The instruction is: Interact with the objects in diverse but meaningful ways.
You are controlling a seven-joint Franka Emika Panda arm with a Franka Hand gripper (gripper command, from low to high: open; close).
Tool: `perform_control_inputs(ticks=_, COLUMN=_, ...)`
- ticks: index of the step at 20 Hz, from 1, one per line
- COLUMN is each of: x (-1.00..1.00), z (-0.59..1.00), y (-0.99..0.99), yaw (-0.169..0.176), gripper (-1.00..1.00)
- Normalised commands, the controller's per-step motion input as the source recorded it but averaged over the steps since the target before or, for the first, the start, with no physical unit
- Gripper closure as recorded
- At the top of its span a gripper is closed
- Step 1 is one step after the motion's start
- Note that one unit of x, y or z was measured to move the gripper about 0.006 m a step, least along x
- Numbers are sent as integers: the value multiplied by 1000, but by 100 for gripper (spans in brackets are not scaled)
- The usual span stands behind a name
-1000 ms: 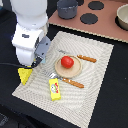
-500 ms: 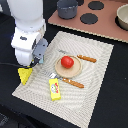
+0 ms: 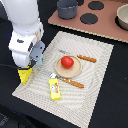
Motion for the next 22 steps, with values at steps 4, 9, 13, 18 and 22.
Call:
perform_control_inputs(ticks=4, x=-38, z=796, y=116, yaw=6, gripper=-100)
perform_control_inputs(ticks=9, x=-3, z=694, y=-43, yaw=-2, gripper=-100)
perform_control_inputs(ticks=13, x=247, z=338, y=-284, yaw=-137, gripper=-100)
perform_control_inputs(ticks=18, x=55, z=93, y=-533, yaw=-189, gripper=-100)
perform_control_inputs(ticks=22, x=-7, z=0, y=-544, yaw=-110, gripper=-100)
